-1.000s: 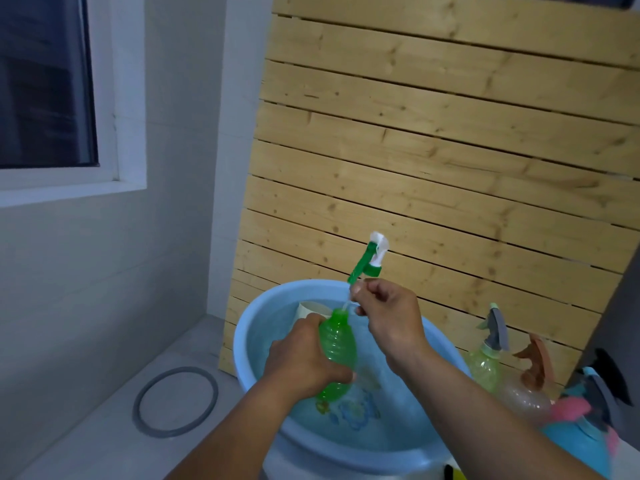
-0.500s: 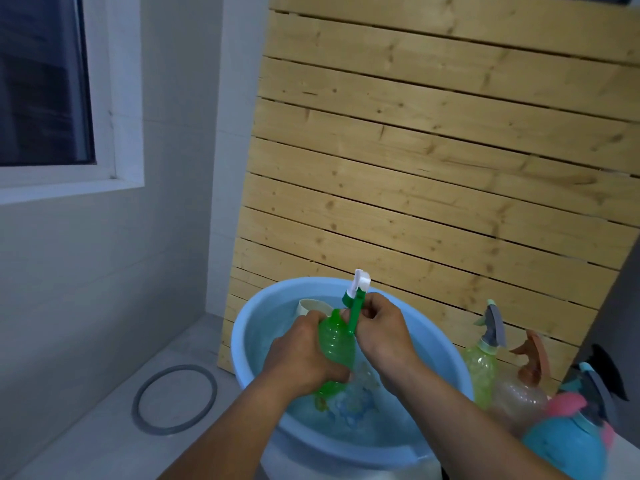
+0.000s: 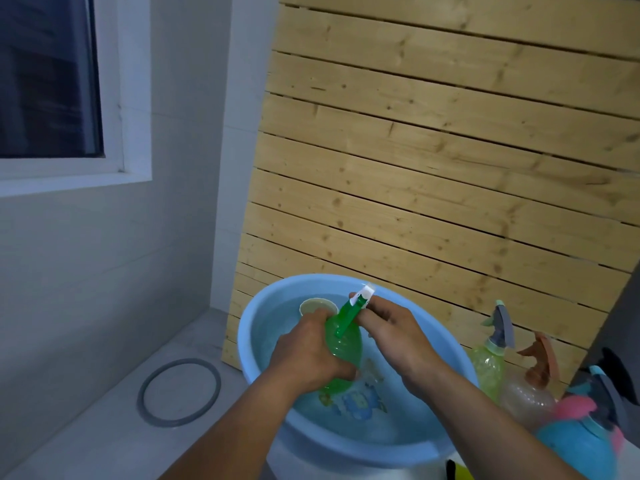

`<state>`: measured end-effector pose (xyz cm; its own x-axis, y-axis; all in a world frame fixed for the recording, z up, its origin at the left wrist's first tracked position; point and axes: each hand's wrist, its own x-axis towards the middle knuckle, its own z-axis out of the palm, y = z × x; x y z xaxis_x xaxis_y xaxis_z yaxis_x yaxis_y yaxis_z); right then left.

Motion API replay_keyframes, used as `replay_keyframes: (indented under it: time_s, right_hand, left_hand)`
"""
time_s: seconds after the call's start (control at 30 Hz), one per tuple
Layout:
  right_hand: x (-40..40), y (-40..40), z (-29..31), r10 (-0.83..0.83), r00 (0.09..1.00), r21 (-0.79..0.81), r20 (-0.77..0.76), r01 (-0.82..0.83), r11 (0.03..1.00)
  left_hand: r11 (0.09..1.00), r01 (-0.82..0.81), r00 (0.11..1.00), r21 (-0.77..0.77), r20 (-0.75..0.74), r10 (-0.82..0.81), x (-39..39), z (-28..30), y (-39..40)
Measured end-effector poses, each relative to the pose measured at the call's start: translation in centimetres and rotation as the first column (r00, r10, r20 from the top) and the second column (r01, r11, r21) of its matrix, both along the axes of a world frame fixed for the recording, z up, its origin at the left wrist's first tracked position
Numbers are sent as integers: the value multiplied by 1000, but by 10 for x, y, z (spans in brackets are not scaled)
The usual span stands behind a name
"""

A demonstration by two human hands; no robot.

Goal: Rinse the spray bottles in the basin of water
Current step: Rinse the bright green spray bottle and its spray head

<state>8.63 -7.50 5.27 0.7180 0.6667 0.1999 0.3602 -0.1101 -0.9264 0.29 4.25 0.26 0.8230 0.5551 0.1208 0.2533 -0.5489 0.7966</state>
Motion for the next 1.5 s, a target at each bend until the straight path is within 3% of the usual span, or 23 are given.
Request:
replay_keyframes:
  time_s: [0.27, 0.47, 0.57, 0.83, 1.13, 1.37, 1.5]
  right_hand:
    - [4, 2, -20, 5, 992, 67, 123, -13, 998]
    - [8, 7, -33, -105, 985, 151, 138, 83, 985]
    - [8, 10, -32, -63, 991, 171, 117, 42, 984]
    - [3, 6, -33, 11, 996, 129, 84, -22, 991]
    - [3, 8, -36, -159, 975, 129, 156, 139, 982]
    - [0, 3, -37, -8, 994, 109, 107, -4, 994]
    - [0, 2, -36, -119, 986, 149, 119, 100, 984]
  left_hand:
    - [995, 99, 994, 0, 46, -98, 0, -1, 1]
    - [990, 141, 988, 0, 66, -141, 2, -4, 3]
    - [986, 158, 985, -45, 71, -154, 4, -5, 5]
    - [983, 153, 987, -98, 67, -147, 3, -6, 6]
    - [969, 236, 971, -76, 47, -233, 1, -1, 1]
    - [976, 200, 978, -89, 76, -194, 1, 0, 1]
    - [969, 239, 970, -69, 73, -234, -1, 1, 0]
